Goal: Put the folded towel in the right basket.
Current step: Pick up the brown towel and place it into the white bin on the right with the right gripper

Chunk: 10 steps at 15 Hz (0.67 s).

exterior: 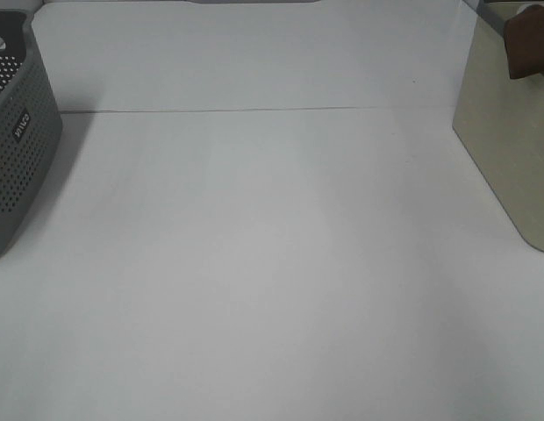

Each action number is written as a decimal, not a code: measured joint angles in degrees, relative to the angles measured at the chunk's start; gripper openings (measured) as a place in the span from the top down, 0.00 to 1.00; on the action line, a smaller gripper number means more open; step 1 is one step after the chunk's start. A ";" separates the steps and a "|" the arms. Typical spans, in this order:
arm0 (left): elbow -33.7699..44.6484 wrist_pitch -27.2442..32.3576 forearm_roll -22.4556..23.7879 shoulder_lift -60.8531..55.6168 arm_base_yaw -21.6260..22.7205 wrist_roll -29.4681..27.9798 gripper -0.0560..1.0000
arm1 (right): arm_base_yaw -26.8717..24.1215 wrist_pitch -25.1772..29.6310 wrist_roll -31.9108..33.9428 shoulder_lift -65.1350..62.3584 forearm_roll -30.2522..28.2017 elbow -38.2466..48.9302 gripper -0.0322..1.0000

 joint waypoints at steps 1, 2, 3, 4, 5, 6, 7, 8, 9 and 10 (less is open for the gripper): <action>0.00 0.00 0.00 0.00 0.00 0.00 0.12 | 0.00 0.00 0.00 1.66 -1.26 0.00 0.96; 0.00 0.00 0.00 0.00 0.00 0.00 0.12 | 0.00 0.00 0.00 3.38 -2.06 0.00 0.96; 0.00 0.00 0.00 0.00 0.00 0.00 0.12 | 0.00 0.00 0.00 5.16 -2.41 0.00 0.96; 0.00 0.00 0.00 0.00 0.00 0.00 0.12 | 0.00 0.00 0.11 6.88 -2.69 0.00 0.96; 0.00 0.00 0.00 0.00 0.00 0.00 0.12 | 0.00 0.00 0.40 8.25 -3.50 0.00 0.94; 0.00 0.00 0.00 0.00 0.00 0.00 0.12 | 0.00 -0.06 0.92 9.40 -4.58 0.00 0.89; 0.00 0.00 0.00 0.00 0.00 0.00 0.12 | 0.00 0.00 1.95 10.26 -6.47 0.00 0.80; 0.00 0.00 0.00 0.00 0.00 0.00 0.12 | 0.00 0.00 3.32 10.83 -8.42 0.00 0.70; 0.00 0.00 0.00 0.00 0.00 0.00 0.12 | 0.00 0.00 4.35 10.83 -10.37 0.00 0.60; 0.00 0.00 0.00 0.00 0.00 0.00 0.12 | 0.00 0.00 5.90 10.71 -11.40 -0.11 0.47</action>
